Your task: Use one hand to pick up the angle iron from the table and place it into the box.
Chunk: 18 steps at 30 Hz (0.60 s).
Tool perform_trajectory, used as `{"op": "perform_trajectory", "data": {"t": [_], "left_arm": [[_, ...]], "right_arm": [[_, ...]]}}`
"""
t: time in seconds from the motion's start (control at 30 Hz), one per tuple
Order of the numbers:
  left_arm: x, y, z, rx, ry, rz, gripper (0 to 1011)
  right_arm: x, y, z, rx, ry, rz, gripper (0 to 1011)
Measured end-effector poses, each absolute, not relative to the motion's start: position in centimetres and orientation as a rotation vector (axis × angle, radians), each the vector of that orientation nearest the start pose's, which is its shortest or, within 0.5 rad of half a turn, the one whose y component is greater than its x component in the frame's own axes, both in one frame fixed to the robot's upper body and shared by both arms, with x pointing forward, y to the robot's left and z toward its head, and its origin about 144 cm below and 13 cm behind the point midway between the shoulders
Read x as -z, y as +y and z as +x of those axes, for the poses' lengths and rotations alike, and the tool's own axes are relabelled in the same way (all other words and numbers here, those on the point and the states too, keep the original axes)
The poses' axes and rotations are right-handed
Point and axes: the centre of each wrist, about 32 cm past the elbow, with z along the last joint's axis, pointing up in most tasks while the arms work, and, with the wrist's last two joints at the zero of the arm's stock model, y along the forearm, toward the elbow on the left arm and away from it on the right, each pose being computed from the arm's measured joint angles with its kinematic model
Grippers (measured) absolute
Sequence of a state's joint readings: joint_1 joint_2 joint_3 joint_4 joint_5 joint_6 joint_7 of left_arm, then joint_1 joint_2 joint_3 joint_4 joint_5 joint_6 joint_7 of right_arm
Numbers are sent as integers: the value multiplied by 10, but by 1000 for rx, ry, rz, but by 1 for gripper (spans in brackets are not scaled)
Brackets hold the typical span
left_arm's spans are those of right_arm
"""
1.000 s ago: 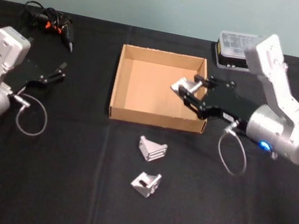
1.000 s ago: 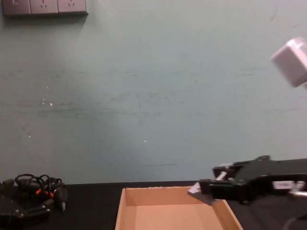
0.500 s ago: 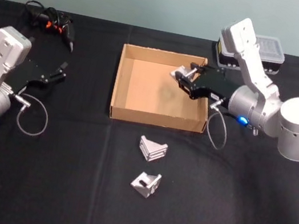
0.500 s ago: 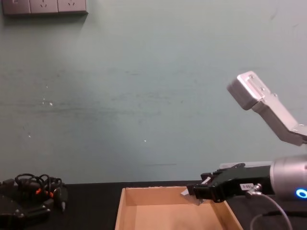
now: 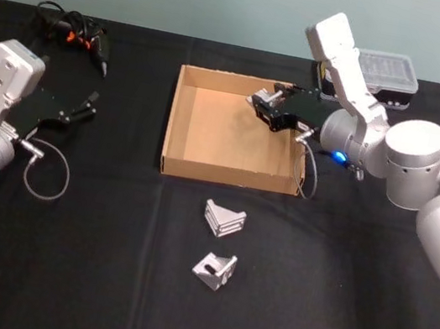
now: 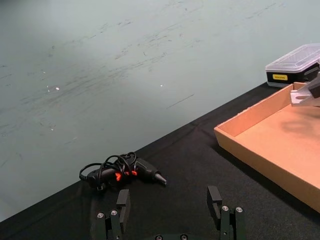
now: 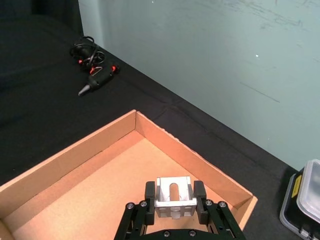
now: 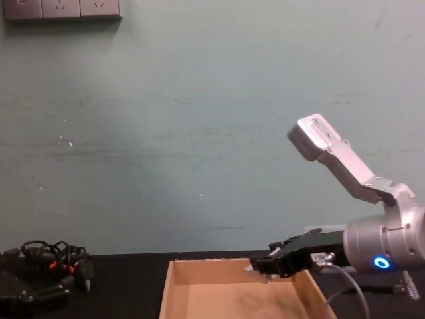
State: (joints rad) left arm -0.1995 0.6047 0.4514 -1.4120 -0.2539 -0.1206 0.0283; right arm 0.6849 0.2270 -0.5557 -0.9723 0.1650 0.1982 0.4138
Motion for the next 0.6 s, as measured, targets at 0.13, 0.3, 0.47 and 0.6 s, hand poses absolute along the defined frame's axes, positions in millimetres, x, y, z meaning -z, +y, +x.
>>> {"op": "perform_trajectory", "data": {"t": [0.13, 0.3, 0.47, 0.6], "left_arm": [[-1140, 310, 489, -1248, -285, 304, 1011], [-1140, 310, 489, -1248, -285, 304, 1011], [-1140, 310, 489, -1248, -285, 304, 1011], [-1140, 310, 489, -1248, -285, 304, 1011]], "right_arm": [[-1197, -193, 624, 861, -37, -451, 459], [-1195, -190, 625, 857, -34, -466, 459], [-1192, -189, 624, 858, -34, -479, 459], [-1191, -188, 624, 860, -32, -483, 498]]}}
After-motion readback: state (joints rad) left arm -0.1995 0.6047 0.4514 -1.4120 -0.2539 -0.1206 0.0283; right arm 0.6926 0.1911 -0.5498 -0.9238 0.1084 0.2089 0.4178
